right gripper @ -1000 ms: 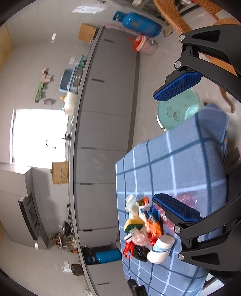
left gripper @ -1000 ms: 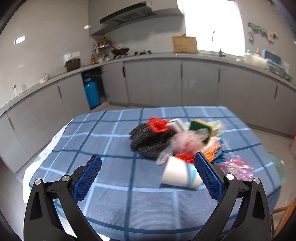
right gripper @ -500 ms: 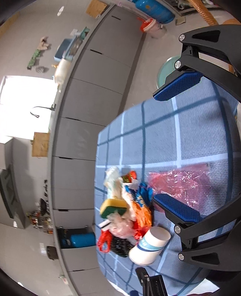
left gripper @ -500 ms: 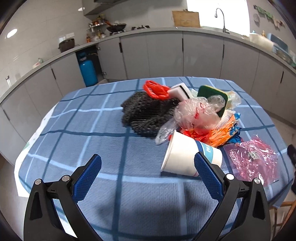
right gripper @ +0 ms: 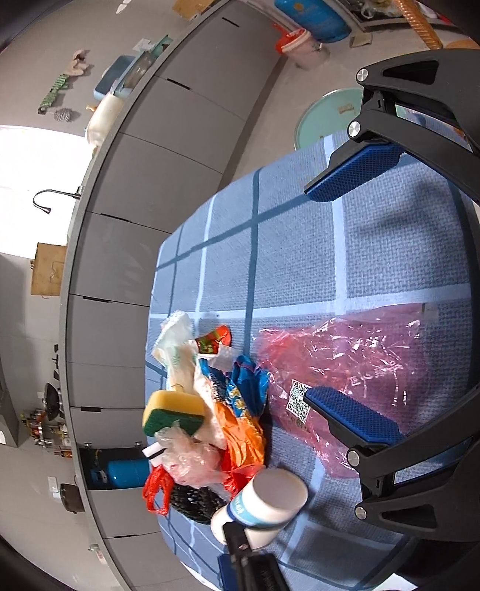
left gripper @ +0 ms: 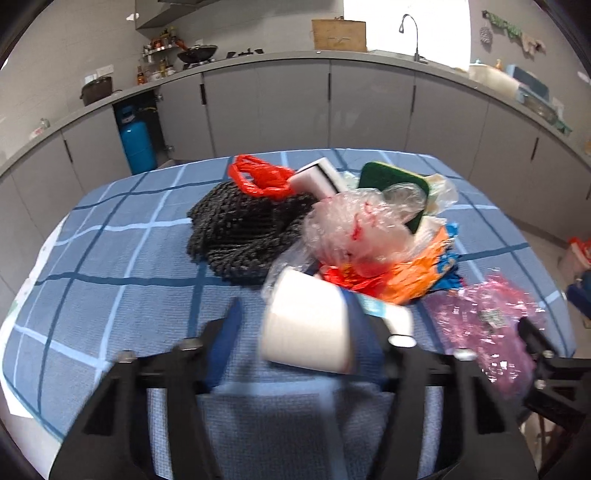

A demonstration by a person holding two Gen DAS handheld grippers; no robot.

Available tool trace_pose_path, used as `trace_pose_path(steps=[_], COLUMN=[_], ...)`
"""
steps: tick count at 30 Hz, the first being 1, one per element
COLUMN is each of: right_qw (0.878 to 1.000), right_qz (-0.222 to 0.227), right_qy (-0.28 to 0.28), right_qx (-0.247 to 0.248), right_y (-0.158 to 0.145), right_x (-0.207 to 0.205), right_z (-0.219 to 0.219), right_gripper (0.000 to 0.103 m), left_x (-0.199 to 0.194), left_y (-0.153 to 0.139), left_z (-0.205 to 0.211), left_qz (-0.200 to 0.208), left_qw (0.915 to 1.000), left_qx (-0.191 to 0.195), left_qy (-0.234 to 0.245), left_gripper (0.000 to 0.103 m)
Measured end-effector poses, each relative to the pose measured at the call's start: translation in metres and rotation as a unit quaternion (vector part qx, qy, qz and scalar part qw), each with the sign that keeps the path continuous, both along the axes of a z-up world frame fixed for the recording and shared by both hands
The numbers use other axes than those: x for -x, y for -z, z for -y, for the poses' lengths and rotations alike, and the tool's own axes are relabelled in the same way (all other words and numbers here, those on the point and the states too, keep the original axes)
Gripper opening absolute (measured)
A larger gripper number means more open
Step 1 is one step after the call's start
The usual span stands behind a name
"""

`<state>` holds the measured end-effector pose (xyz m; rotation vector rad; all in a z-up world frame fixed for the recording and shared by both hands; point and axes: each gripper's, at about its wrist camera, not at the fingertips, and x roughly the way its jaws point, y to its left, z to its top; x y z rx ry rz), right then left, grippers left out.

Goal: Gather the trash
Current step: 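Grasp the white paper cup with the left tool while the right tool grasps the pink plastic bag, then carry the cup and pink bag over the teal basin and open both tools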

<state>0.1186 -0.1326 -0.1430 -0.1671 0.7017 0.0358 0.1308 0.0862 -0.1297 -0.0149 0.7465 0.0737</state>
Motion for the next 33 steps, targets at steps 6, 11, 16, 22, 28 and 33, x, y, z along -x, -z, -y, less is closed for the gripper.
trace_pose_path(steps=[6,11,16,22,28,33], right_qw=[1.000,0.997,0.996,0.995,0.995,0.995], right_qz=[-0.011,-0.045,-0.042,-0.018,0.011,0.024], right_qy=[-0.007,-0.044,-0.067,-0.074,-0.066,-0.056], right_qx=[-0.002,-0.044,-0.050,-0.058,-0.072,-0.081], right_y=[0.006,0.011,0.006,-0.009,-0.026,-0.035], right_x=[-0.004,-0.007,-0.002,0.007,0.013,0.014], right_z=[-0.005,-0.006,-0.012,-0.007,0.008,0.020], right_gripper=[0.098,0.060,0.026,0.017,0.016,0.016], left_x=[0.000,0.002,0.009,0.018,0.022,0.022], left_y=[-0.006,-0.010,-0.022,-0.041,-0.054,-0.061], left_z=[-0.003,-0.003,-0.003,-0.001,0.004,0.009], left_qz=[0.005,0.004,0.018,0.045,0.055,0.063], left_qw=[1.0000,0.9999,0.9997,0.9989,0.9982,0.9976], left_qx=[0.006,0.009,0.010,-0.008,-0.012,-0.017], left_qy=[0.003,0.009,0.012,0.008,0.018,0.024], left_gripper=[0.005,0.003,0.003,0.002,0.001,0.001])
